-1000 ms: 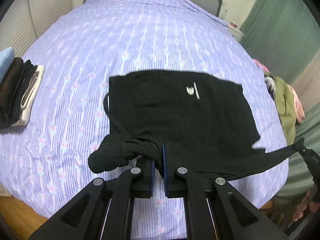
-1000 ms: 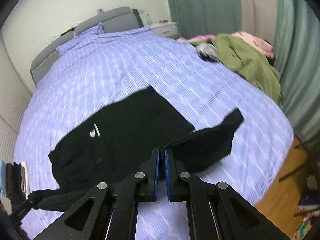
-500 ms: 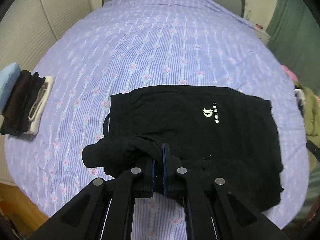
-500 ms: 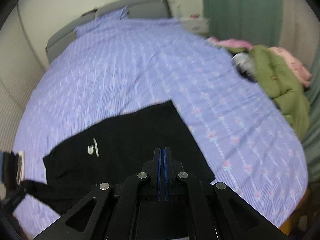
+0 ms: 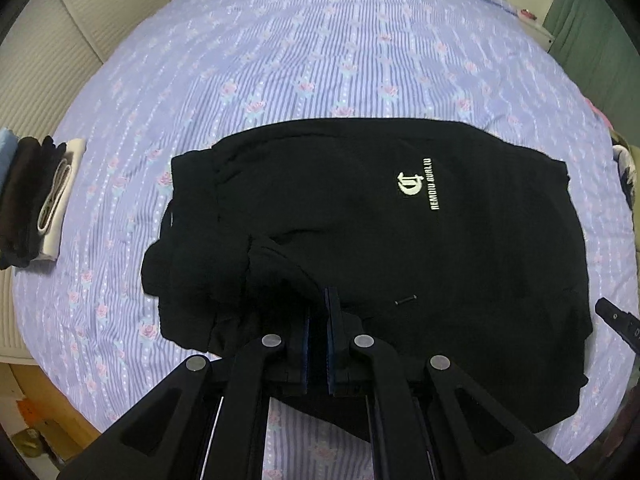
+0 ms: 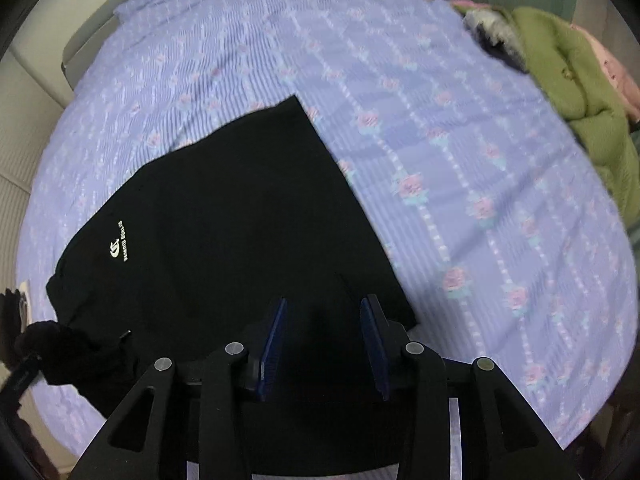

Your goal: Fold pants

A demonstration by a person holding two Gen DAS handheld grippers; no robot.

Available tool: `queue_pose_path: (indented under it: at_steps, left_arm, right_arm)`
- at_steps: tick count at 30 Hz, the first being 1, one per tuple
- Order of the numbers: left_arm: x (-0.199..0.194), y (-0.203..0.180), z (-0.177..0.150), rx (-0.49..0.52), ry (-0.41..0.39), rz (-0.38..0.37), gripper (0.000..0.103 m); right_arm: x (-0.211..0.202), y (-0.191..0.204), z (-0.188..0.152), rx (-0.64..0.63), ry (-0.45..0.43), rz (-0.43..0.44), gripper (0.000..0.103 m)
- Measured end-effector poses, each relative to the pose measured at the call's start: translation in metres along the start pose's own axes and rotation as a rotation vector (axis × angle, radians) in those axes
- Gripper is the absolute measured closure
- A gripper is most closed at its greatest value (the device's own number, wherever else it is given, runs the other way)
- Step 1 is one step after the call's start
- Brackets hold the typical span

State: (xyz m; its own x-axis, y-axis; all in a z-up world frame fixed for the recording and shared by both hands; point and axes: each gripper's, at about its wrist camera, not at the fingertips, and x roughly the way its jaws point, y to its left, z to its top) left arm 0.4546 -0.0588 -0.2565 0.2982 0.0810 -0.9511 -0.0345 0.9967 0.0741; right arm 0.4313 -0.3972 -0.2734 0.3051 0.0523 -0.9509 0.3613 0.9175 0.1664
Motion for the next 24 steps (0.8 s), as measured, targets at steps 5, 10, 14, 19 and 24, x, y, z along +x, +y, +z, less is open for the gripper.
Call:
queue_pose_path:
  at_steps: [5,10,14,19,24]
  left_arm:
    - [0.018,0.003,0.009,0.005,0.043,0.01,0.095]
    - [0.025,0.001,0.014,0.011,0.055,0.005,0.095]
    - [0.031,0.001,0.014,0.018,0.069,0.004,0.095]
    - [0.031,0.008,0.015,0.011,0.079,-0.006,0.095]
    - [0.021,0.015,0.014,0.004,0.075,-0.013,0.095]
  right_arm:
    - [0.033,0.011,0.013,-0.045,0.064,-0.011,0.064]
    - [0.057,0.013,0.019,-0.071,0.114,-0.102,0.049]
    - [0.069,0.009,0.014,-0.045,0.15,-0.115,0.045]
    - [0.061,0.012,0.004,-0.053,0.139,-0.094,0.089]
    - [0.02,0.013,-0.01,-0.051,0.077,-0.118,0.092]
